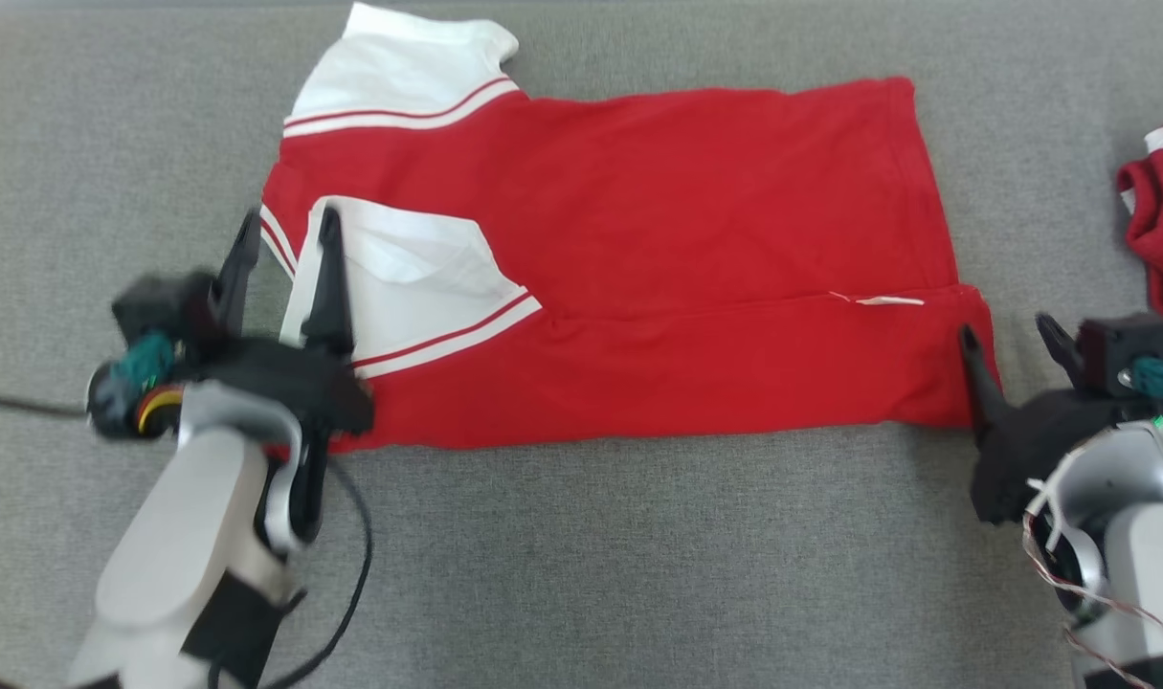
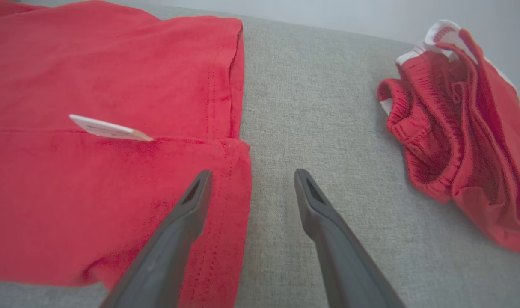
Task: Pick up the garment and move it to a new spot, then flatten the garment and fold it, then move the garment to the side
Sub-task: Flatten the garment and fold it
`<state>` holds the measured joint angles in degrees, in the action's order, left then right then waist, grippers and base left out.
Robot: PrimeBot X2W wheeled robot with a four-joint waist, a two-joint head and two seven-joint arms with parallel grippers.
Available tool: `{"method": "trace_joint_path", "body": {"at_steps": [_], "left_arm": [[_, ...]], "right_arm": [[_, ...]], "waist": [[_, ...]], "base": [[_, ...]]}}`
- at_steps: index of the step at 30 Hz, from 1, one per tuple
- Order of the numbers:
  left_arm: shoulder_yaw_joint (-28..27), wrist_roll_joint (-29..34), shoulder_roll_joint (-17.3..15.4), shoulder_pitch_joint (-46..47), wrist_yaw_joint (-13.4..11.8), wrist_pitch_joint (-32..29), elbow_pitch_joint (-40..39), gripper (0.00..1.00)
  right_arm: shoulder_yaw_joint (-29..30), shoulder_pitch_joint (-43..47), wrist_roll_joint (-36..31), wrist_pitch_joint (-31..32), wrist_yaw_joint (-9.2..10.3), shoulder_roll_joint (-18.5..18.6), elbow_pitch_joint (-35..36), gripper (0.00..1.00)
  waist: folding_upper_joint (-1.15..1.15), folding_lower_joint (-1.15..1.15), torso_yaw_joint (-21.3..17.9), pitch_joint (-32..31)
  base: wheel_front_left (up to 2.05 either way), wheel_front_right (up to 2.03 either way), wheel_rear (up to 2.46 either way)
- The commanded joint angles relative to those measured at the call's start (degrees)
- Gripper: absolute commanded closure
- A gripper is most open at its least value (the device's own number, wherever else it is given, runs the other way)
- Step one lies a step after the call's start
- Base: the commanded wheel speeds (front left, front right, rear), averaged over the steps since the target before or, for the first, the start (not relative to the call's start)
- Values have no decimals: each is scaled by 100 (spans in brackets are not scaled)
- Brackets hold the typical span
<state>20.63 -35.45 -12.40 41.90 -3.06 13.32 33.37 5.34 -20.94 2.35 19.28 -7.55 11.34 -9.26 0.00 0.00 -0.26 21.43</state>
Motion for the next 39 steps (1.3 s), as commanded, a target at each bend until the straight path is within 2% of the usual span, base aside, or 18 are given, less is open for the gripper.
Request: {"method": "trace_joint_path", "body": {"at_steps": [1, 6, 10, 14, 19, 25, 33, 34, 35, 39], "left_arm": [[15, 78, -94, -192, -40, 53, -12, 0], [39, 292, -401, -896, -250, 111, -341, 0], [106, 355, -628, -1563, -511, -107, -773, 0], [113, 165, -746, -2157, -647, -438, -1325, 0], [166, 104, -786, -2403, -781, -833, -1628, 0], [269, -10, -733, -2151, -691, -1215, -1399, 0], [289, -156, -686, -1997, -812, -1615, -1076, 0], [282, -173, -696, -1987, -804, -1627, -1079, 62], [274, -187, -711, -1977, -804, -1630, -1092, 100], [230, -179, -772, -1976, -781, -1592, -1122, 100]], "right_arm": [[68, 154, 34, 79, 15, -12, 73, 0], [182, 634, 199, 700, 15, -97, 415, 0], [197, 949, 299, 1087, 15, -184, 715, 0], [236, 1146, 321, 1259, 15, -248, 935, 0], [218, 1190, 310, 1436, 15, -268, 972, 0], [59, 1013, 256, 1531, 15, -271, 906, 0], [37, 859, 214, 1672, 16, -305, 698, 0], [125, 829, 164, 1711, 16, -324, 678, 0], [170, 794, 115, 1747, 16, -336, 668, 0], [256, 633, -60, 1712, 16, -433, 628, 0]], "waist": [[0, 0, 17, -108], [0, 0, 44, -356], [0, 0, 38, -529], [0, 0, 50, -617], [0, 0, 89, -635], [0, 0, 53, -590], [0, 0, -9, -543], [0, 0, -14, -528], [0, 0, -15, -507], [0, 0, 9, -414]], "base": [[0, 0, 0], [0, 0, 0], [0, 0, 0], [0, 0, 0], [0, 0, 0], [0, 0, 0], [0, 0, 0], [0, 0, 0], [0, 0, 0], [0, 0, 0]]}}
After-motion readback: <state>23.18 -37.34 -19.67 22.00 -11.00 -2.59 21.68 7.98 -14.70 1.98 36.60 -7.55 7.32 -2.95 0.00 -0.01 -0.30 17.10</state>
